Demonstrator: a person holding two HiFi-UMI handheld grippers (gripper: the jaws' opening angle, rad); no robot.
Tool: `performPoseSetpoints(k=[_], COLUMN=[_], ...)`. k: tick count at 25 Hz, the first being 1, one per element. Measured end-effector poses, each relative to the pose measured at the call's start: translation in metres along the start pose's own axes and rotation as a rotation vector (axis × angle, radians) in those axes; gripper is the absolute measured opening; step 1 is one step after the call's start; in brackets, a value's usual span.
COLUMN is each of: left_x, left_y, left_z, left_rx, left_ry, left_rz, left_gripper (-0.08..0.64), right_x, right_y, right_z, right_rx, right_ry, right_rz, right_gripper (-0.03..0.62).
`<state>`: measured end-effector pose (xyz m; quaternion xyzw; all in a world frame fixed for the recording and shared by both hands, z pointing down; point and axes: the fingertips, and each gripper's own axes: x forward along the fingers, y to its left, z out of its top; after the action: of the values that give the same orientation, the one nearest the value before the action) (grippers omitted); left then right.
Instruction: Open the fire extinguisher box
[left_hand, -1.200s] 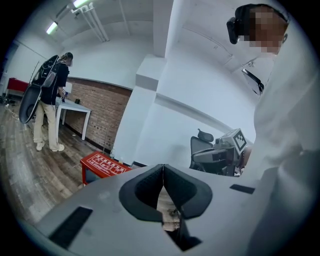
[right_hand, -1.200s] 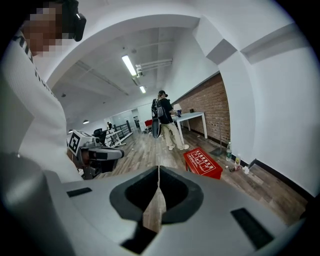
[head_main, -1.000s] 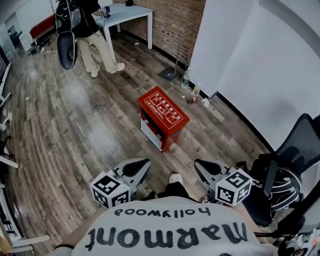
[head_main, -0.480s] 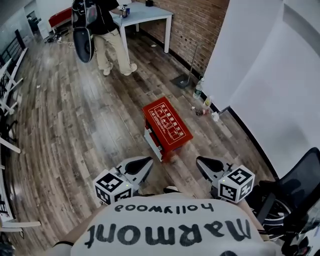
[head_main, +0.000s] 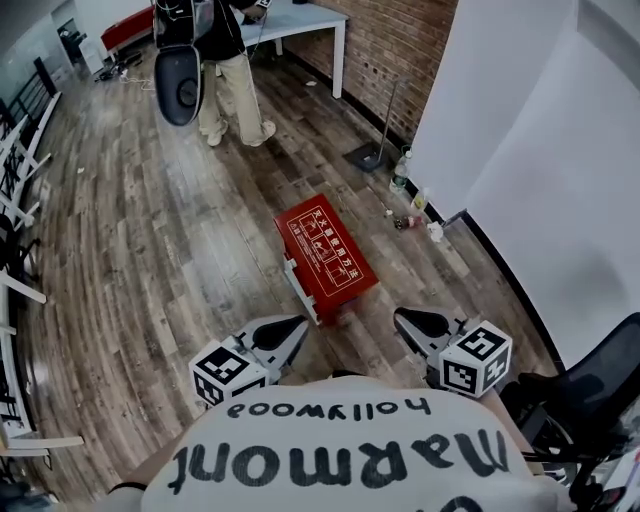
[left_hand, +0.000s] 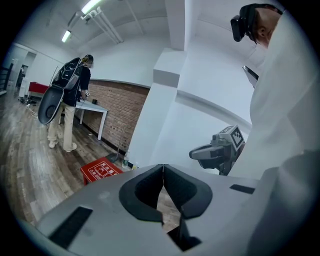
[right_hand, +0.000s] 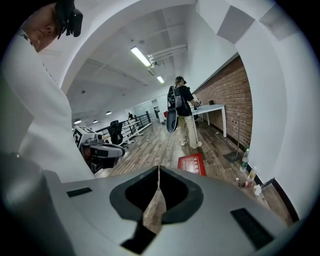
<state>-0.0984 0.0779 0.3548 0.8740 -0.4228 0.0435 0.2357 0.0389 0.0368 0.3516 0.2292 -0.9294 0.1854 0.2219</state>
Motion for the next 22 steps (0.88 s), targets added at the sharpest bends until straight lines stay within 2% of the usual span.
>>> performPoseSetpoints(k=[6, 12, 16, 22], left_x=[0.024, 0.022, 0.020, 0.023], left_y=[0.000, 0.008, 0.027, 0.065], left_z=[0.007, 0.008, 0.013, 0.019], left_rx=[0.021, 0.027, 0.037, 0.038], left_ry=[-0.021, -0.001, 0.007, 0.031], left_rz=[0.022, 0.055, 0.084, 0.060], left_gripper=[0.008, 0.008, 0.008, 0.008], right_x=[0.003, 0.012, 0.031, 0.068], right_y=[-0.027, -0.035, -0.035, -0.036], right_z=[-0.003, 0.002, 0.001, 0.008], right_rx=[-0.041, -0.011, 0.002, 0.036], right_ry=[0.023, 0.010, 0.029, 0.036], right_rz=[0.022, 0.031, 0.045, 0.034], right_gripper=[0.012, 0.012, 0.012, 0.012])
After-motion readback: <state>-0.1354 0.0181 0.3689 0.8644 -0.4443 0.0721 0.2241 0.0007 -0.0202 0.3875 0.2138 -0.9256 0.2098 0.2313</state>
